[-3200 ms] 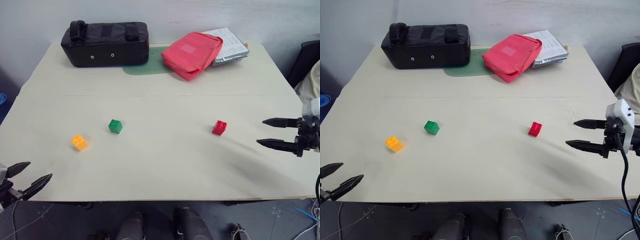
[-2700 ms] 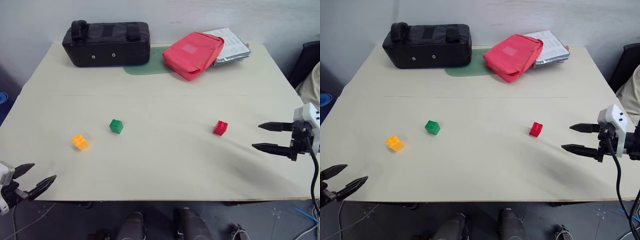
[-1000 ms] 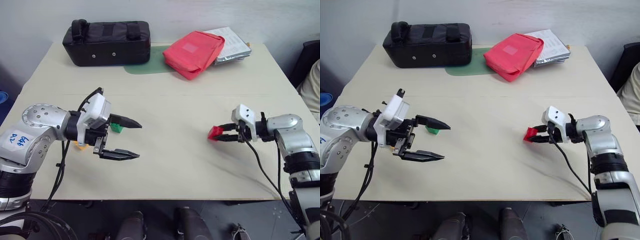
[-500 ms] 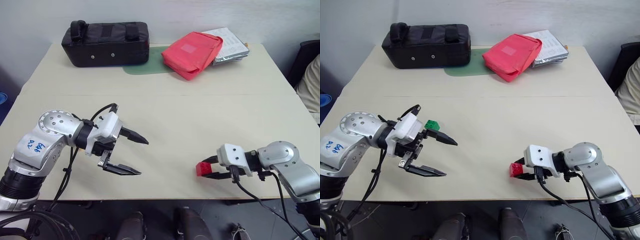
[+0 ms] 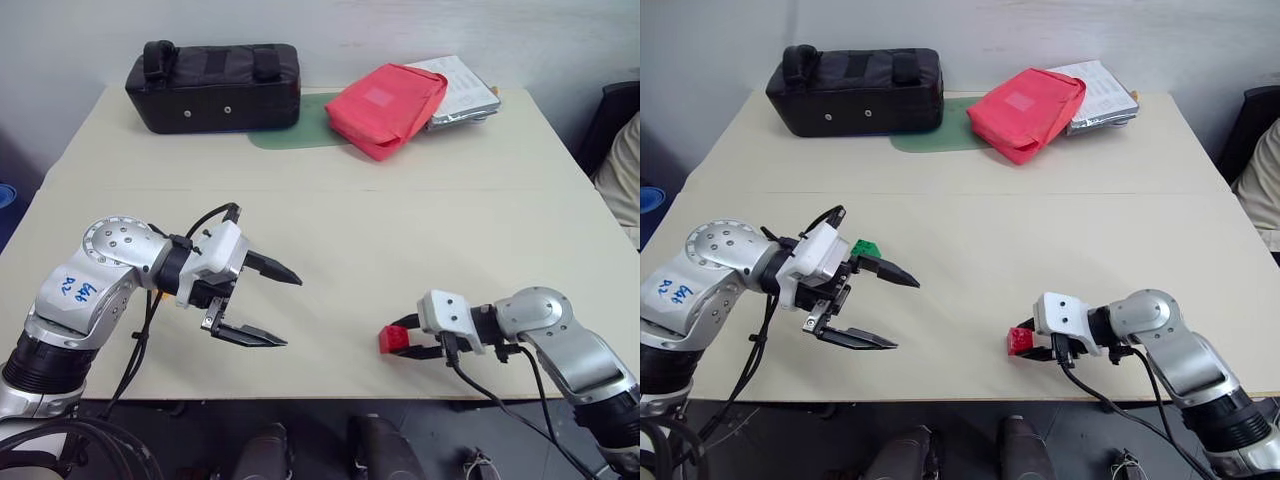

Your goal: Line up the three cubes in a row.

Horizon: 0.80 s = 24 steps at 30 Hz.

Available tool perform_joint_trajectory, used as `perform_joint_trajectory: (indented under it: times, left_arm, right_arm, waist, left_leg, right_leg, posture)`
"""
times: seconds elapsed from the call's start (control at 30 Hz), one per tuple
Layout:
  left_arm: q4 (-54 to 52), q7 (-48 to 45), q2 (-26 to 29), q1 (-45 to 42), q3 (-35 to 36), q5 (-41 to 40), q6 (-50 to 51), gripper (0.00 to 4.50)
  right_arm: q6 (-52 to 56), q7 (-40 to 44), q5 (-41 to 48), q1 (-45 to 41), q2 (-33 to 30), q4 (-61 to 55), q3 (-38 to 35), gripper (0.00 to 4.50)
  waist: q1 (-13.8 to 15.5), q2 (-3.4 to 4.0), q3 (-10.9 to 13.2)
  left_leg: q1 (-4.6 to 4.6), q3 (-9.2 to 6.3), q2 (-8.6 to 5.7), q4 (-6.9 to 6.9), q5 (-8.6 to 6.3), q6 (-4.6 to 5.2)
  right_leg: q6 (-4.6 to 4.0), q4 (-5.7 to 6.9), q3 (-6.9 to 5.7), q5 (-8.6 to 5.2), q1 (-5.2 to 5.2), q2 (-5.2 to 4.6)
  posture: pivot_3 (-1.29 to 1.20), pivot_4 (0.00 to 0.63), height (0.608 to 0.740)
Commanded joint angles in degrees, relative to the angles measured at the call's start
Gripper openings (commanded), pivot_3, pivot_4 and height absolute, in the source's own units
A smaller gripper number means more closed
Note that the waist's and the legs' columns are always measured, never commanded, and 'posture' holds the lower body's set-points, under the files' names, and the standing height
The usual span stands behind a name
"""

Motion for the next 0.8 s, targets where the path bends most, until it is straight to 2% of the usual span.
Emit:
perform_joint_trajectory:
  times: [0.03, 0.23, 0.4, 0.53, 0.63, 0.8]
  left_arm:
    - [-0.71, 0.12, 0.12, -1.01, 0.67, 0.24, -0.15, 4.50]
    - [-0.53, 1.92, -0.09, 0.36, 1.85, 0.20, 0.38, 4.50]
    - [-0.84, 5.64, 0.88, 5.16, 6.40, -0.25, 0.86, 4.50]
    - [-3.18, 11.73, 1.40, 14.70, 15.97, -1.09, 2.55, 4.50]
    - [-5.84, 17.28, 0.11, 26.23, 27.69, -0.63, 3.77, 4.50]
    - [-13.03, 23.26, -5.20, 44.62, 44.73, -1.44, 6.37, 4.50]
  right_arm:
    - [-0.64, -0.30, -0.31, -1.13, 0.14, 0.97, 0.01, 2.50]
    - [-0.49, 0.51, 0.82, -0.94, -1.23, 0.36, -1.78, 4.48]
    - [1.56, 3.25, 7.12, -1.19, -3.96, -1.47, -7.54, 4.48]
    - [7.32, 5.92, 15.71, -3.94, -6.32, -2.07, -13.74, 4.48]
    - [11.47, 7.06, 21.07, -7.44, -7.46, -1.78, -16.76, 4.48]
    - [13.66, 7.00, 23.13, -11.70, -7.66, 0.51, -17.73, 4.48]
  waist:
    - [0.01, 0.00, 0.00]
    - [0.04, 0.00, 0.00]
    - [-0.05, 0.00, 0.00]
    - [-0.38, 0.01, 0.00]
    - [-0.50, 0.01, 0.01]
    - [-0.15, 0.01, 0.01]
  left_leg:
    - [0.00, 0.00, 0.00, 0.00, 0.00, 0.00]
    - [-0.01, -0.01, 0.00, -0.01, 0.00, 0.00]
    - [0.00, -0.01, 0.01, -0.01, -0.01, 0.02]
    - [0.05, -0.02, 0.08, -0.07, -0.07, 0.09]
    - [0.08, -0.05, 0.13, -0.10, -0.10, 0.10]
    - [0.11, -0.21, 0.15, -0.16, -0.25, 0.21]
  right_leg:
    - [0.00, 0.00, 0.00, 0.00, 0.00, 0.00]
    - [0.00, 0.00, -0.01, 0.00, 0.00, 0.00]
    - [0.00, 0.00, 0.00, 0.00, 0.00, -0.01]
    - [-0.01, -0.01, 0.02, 0.00, 0.00, 0.00]
    - [-0.03, -0.06, 0.01, -0.02, 0.02, 0.00]
    - [-0.10, -0.25, -0.12, -0.05, 0.15, -0.06]
  posture:
    - [0.00, 0.150, 0.740]
    - [0.00, 0.150, 0.740]
    - [0.00, 0.150, 0.740]
    - [0.00, 0.150, 0.740]
    - [0.00, 0.150, 0.740]
    - [0.00, 0.150, 0.740]
